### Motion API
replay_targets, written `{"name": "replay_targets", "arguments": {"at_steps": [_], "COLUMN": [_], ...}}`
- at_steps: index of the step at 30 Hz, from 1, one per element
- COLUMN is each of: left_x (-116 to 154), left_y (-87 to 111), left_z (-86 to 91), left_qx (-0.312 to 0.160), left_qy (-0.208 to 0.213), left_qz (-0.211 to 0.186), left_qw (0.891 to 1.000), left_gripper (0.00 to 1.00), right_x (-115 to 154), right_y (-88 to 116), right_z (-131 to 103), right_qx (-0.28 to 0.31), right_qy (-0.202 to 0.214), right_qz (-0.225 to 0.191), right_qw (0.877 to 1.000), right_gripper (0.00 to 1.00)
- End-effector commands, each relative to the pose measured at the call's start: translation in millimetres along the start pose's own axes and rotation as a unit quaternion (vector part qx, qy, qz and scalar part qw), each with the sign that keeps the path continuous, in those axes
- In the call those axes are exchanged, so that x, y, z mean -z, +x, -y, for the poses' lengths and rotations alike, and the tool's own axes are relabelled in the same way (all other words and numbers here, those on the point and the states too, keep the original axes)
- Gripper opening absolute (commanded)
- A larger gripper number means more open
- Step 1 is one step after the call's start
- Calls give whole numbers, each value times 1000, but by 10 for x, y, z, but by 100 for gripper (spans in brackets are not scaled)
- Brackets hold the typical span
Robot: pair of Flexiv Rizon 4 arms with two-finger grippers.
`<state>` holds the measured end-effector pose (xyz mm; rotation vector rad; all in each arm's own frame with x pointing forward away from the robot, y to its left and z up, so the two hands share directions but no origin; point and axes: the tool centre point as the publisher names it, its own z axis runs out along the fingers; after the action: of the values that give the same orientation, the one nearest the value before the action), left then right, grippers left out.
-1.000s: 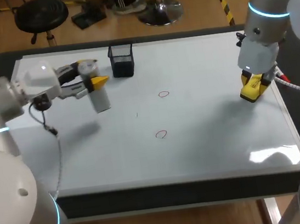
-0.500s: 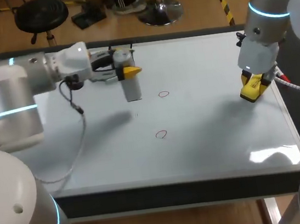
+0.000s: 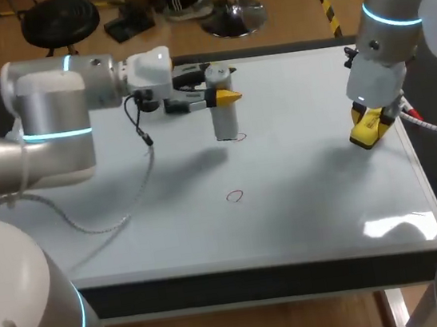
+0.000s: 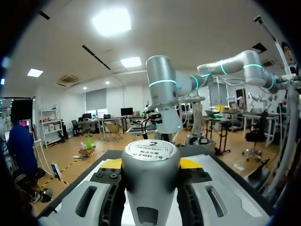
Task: Pick up the inspection probe, press it on each red-marked spot on the whiteboard one by one, put down the probe, pick up the eraser, and wipe off all the red marks.
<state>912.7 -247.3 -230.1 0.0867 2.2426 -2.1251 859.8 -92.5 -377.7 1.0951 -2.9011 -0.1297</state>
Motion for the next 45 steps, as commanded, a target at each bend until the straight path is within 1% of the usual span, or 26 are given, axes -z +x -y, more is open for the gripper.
{"name": "replay_targets", "arguments": {"at_steps": [1, 12, 21, 28, 36, 37, 45], "left_x": [-150, -208, -234, -277, -299, -293, -293], "left_y": [-118, -207, -274, -271, -264, -263, -263], "left_z": [-79, -219, -321, -355, -429, -429, -429], "left_qx": [1, 7, 16, 20, 27, 22, 22], "left_qy": [4, 8, 5, 2, -9, -19, -19], "left_qz": [-59, -76, -74, -78, -74, -65, -65], "left_qw": [998, 997, 997, 997, 997, 997, 997], "left_gripper": [0, 0, 0, 0, 0, 0, 0], "right_x": [3, 3, 3, 3, 3, 3, 3], "right_y": [-3, -3, -3, -3, -3, -3, -3], "right_z": [5, 5, 5, 5, 5, 5, 5], "right_qx": [1, 1, 1, 1, 1, 1, 1], "right_qy": [1, 1, 1, 1, 1, 1, 1], "right_qz": [-1, -1, -1, -1, -1, -1, -1], "right_qw": [1000, 1000, 1000, 1000, 1000, 1000, 1000], "right_gripper": [0, 0, 0, 0, 0, 0, 0]}}
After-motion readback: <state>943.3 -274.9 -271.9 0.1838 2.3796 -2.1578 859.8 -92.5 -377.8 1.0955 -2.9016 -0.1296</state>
